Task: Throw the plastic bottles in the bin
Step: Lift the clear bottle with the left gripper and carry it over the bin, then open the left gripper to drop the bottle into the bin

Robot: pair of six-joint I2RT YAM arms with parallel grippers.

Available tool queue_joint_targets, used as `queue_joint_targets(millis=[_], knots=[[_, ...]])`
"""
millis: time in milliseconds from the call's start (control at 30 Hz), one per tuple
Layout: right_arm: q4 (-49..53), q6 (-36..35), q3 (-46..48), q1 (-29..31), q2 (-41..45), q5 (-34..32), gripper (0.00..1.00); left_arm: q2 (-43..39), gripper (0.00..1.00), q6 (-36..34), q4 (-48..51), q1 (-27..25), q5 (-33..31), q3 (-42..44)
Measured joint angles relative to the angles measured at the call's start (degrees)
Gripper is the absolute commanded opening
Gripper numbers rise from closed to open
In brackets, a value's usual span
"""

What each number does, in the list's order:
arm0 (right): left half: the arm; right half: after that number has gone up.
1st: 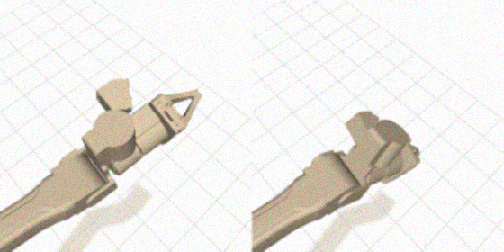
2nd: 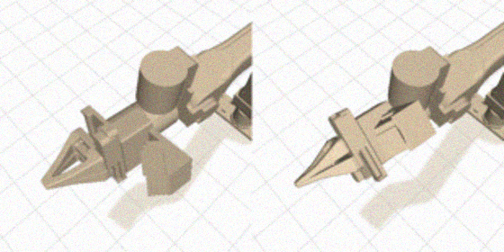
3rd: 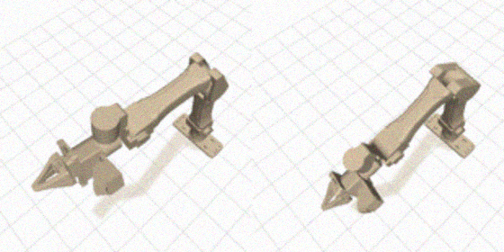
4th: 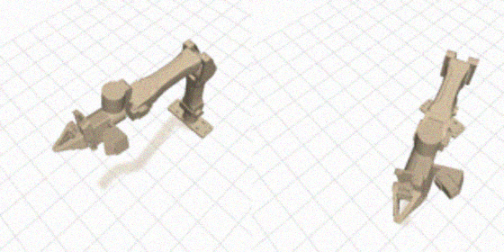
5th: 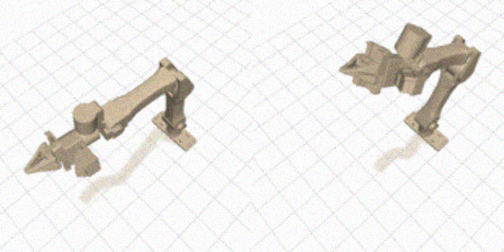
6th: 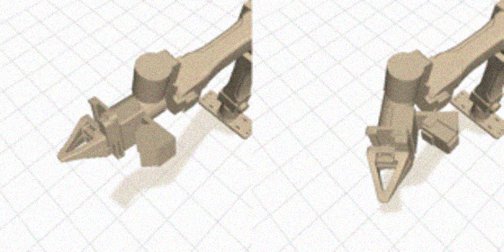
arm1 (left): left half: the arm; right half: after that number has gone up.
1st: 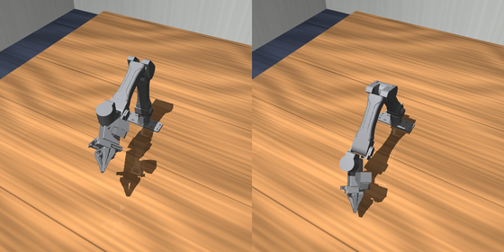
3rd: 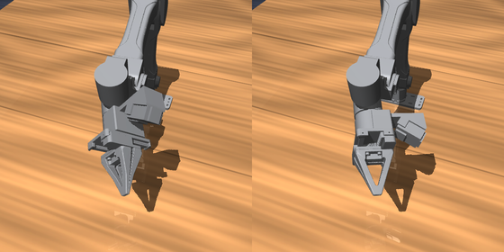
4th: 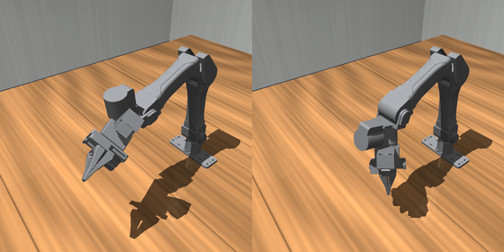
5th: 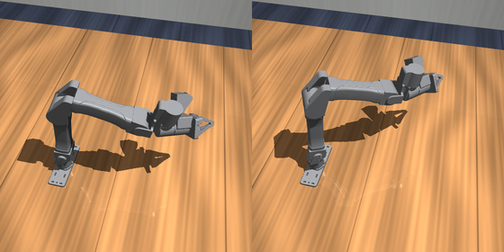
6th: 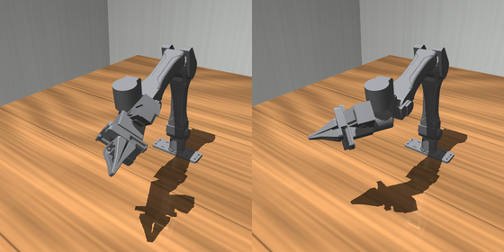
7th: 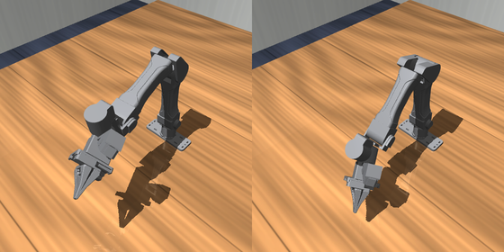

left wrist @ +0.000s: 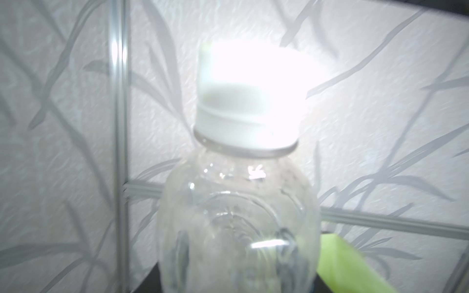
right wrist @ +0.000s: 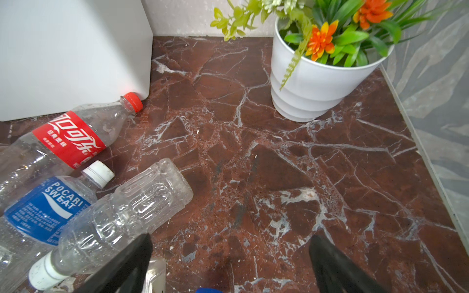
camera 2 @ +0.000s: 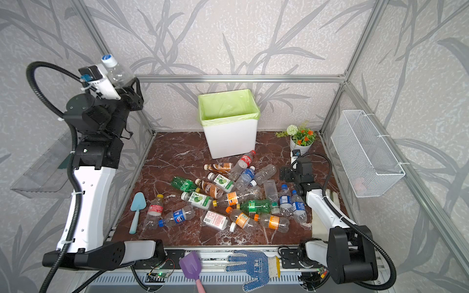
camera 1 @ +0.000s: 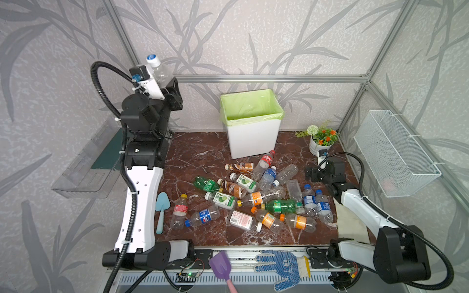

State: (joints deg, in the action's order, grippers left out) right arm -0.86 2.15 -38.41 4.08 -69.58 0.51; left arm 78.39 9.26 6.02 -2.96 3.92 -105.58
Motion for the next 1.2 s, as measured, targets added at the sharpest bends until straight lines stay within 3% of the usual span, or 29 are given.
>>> queue_joint_targets(millis=[67,167,333,467,600,900,1200], knots=[[0.11,0.13,0.00,0.00,0.83,0.02,0.97,4.57,0.37,1.01,-1.73,-4.02,1.49,-4.07],[0.55,0.44,0.00,0.00,1.60,0.42,0.97,16.90,0.50,2.08,1.18,-9.14,3.72,-14.29],[2.45,0.79,0.00,0.00,3.08,0.57,0.97,40.19,0.97,2.82,12.68,-15.08,5.66,-30.49],[3.21,0.76,0.00,0.00,5.07,0.31,0.98,44.41,0.99,3.19,18.01,-17.42,5.79,-29.70],[4.09,0.98,0.04,0.00,6.29,-0.31,0.98,36.48,0.99,2.10,15.58,-18.10,5.07,-22.47],[11.61,4.50,-1.03,0.00,5.40,-1.73,0.95,8.09,0.99,0.11,1.62,-17.99,1.16,5.49],[24.24,9.88,-5.29,0.00,3.72,-2.16,0.80,-2.45,0.99,-0.66,-0.07,-17.97,-7.06,35.80]])
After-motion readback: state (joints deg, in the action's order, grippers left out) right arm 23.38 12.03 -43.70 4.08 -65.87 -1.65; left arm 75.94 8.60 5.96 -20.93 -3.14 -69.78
